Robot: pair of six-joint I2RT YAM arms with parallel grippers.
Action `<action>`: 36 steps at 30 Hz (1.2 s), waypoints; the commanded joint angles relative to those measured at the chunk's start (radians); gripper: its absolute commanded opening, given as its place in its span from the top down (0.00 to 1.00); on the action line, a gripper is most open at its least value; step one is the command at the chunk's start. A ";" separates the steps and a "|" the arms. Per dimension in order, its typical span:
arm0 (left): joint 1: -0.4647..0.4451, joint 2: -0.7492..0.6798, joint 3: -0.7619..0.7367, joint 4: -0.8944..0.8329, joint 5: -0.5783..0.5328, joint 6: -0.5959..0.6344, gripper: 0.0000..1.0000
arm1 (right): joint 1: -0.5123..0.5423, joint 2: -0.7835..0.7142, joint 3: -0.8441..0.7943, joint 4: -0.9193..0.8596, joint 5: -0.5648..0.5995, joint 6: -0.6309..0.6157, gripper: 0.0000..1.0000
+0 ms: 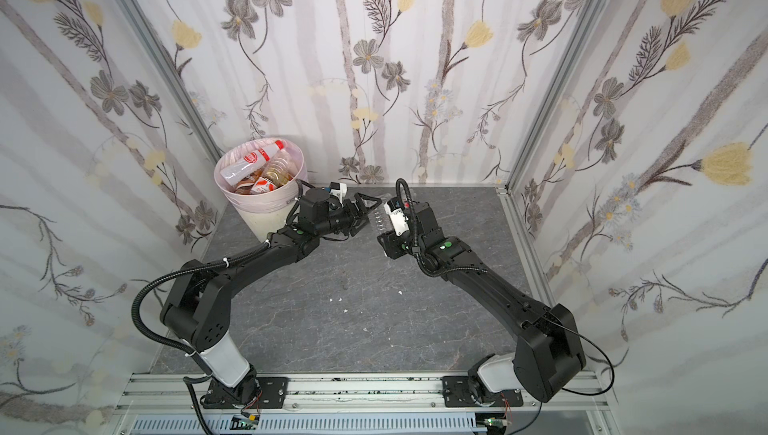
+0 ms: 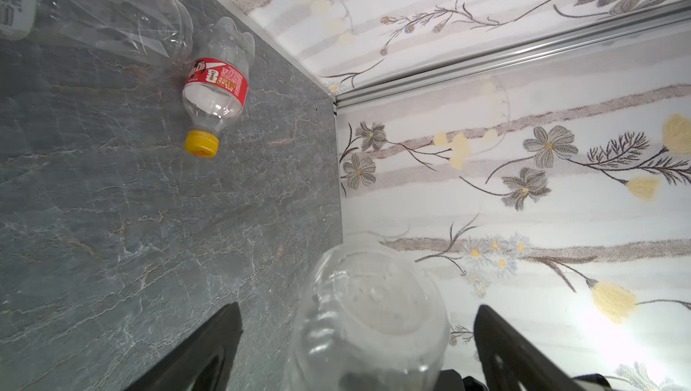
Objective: Throw the plastic bottles in the bin
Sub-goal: 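Lift the clear bottle toward the left gripper while the left grasps its bottom, then raise the clear bottle over the bin with the left gripper while the right withdraws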
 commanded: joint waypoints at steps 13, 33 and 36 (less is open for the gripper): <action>-0.014 0.000 -0.008 0.049 -0.010 0.068 0.24 | 0.024 0.008 0.008 0.062 -0.041 -0.024 0.44; 0.095 -0.228 0.162 -0.213 -0.265 0.487 0.46 | 0.002 -0.271 -0.054 0.178 -0.096 -0.008 0.00; 0.112 -0.277 0.209 -0.237 -0.291 0.562 0.46 | 0.012 -0.281 -0.020 0.181 -0.131 -0.015 0.00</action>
